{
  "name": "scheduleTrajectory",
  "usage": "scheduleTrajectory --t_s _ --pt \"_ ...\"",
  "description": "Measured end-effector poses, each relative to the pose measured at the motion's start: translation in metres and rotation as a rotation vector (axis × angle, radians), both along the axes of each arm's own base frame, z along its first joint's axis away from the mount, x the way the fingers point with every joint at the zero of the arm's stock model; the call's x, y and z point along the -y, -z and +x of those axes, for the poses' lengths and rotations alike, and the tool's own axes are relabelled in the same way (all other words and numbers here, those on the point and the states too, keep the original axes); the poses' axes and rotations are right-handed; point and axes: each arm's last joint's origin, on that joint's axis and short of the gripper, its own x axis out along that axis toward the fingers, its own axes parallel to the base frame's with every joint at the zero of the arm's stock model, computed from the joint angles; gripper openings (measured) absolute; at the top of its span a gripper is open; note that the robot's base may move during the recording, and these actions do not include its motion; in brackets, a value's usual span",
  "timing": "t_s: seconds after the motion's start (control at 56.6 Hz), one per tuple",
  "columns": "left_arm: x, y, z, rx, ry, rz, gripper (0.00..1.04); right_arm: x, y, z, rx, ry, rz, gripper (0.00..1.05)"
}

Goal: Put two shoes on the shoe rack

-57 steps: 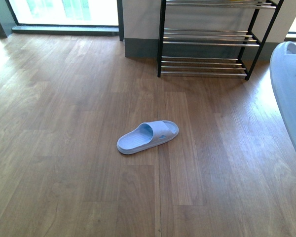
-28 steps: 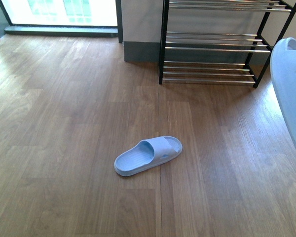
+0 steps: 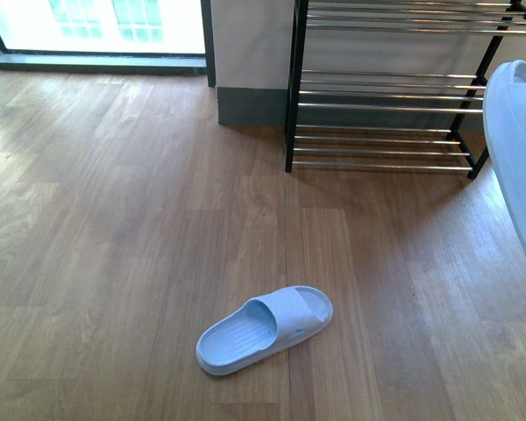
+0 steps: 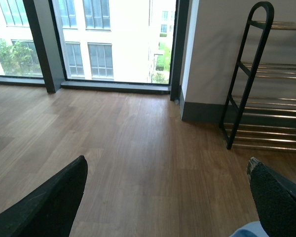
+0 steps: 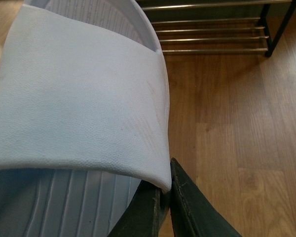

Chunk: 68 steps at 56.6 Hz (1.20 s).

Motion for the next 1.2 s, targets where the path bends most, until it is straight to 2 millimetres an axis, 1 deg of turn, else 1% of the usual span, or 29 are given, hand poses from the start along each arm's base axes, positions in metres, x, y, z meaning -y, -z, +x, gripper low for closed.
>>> scheduleTrajectory --t_s 0.371,0.406,0.442,0.459,0.512,0.565,0.654,0.83,0.848,0.883,0.901,0.919,1.078,1.131,1.166,1.201 --pt "0.000 0.000 0.000 0.000 0.000 0.000 0.95 0.000 0.000 0.000 0.000 0.000 0.000 0.01" --pt "0.000 0.001 0.000 -0.055 -0.060 -0.030 0.95 0.000 0.000 0.000 0.000 0.000 0.000 0.01" --pt "0.003 0.002 0.002 -0.200 -0.151 -0.094 0.95 0.000 0.000 0.000 0.000 -0.001 0.000 0.01" --pt "0.004 0.001 0.005 -0.235 -0.174 -0.108 0.95 0.000 0.000 0.000 0.000 0.000 0.000 0.01" --pt "0.011 0.001 0.014 -0.303 -0.148 -0.116 0.95 0.000 0.000 0.000 0.000 0.000 0.000 0.01" --pt "0.015 0.002 0.023 -0.329 -0.097 -0.116 0.95 0.000 0.000 0.000 0.000 0.000 0.000 0.01" --pt "0.023 0.001 0.043 -0.362 -0.018 -0.087 0.95 0.000 0.000 0.000 0.000 0.000 0.000 0.01" --pt "0.041 0.004 0.089 -0.410 0.160 0.028 0.95 0.000 0.000 0.000 0.000 0.000 0.000 0.01" --pt "0.044 0.006 0.098 -0.423 0.190 0.060 0.95 0.000 0.000 0.000 0.000 -0.001 0.000 0.01" --pt "0.048 0.010 0.109 -0.441 0.223 0.093 0.95 0.000 0.000 0.000 0.000 -0.001 0.000 0.01" --pt "0.049 0.011 0.111 -0.445 0.227 0.092 0.95 0.000 0.000 0.000 0.000 -0.001 0.000 0.01" --pt "0.052 0.015 0.119 -0.465 0.247 0.114 0.95 0.000 0.000 0.000 0.000 -0.001 0.000 0.01" --pt "0.069 0.049 0.161 -0.579 0.371 0.258 0.95 0.000 0.000 0.000 0.000 0.000 0.000 0.01" --pt "0.076 0.065 0.177 -0.624 0.422 0.324 0.95 0.000 0.000 0.000 0.000 -0.001 0.000 0.01" --pt "0.078 0.073 0.183 -0.642 0.438 0.350 0.95 0.000 0.000 0.000 0.000 -0.001 0.001 0.01" --pt "0.081 0.084 0.192 -0.672 0.462 0.382 0.95 0.000 0.000 0.000 0.000 -0.001 0.000 0.01"
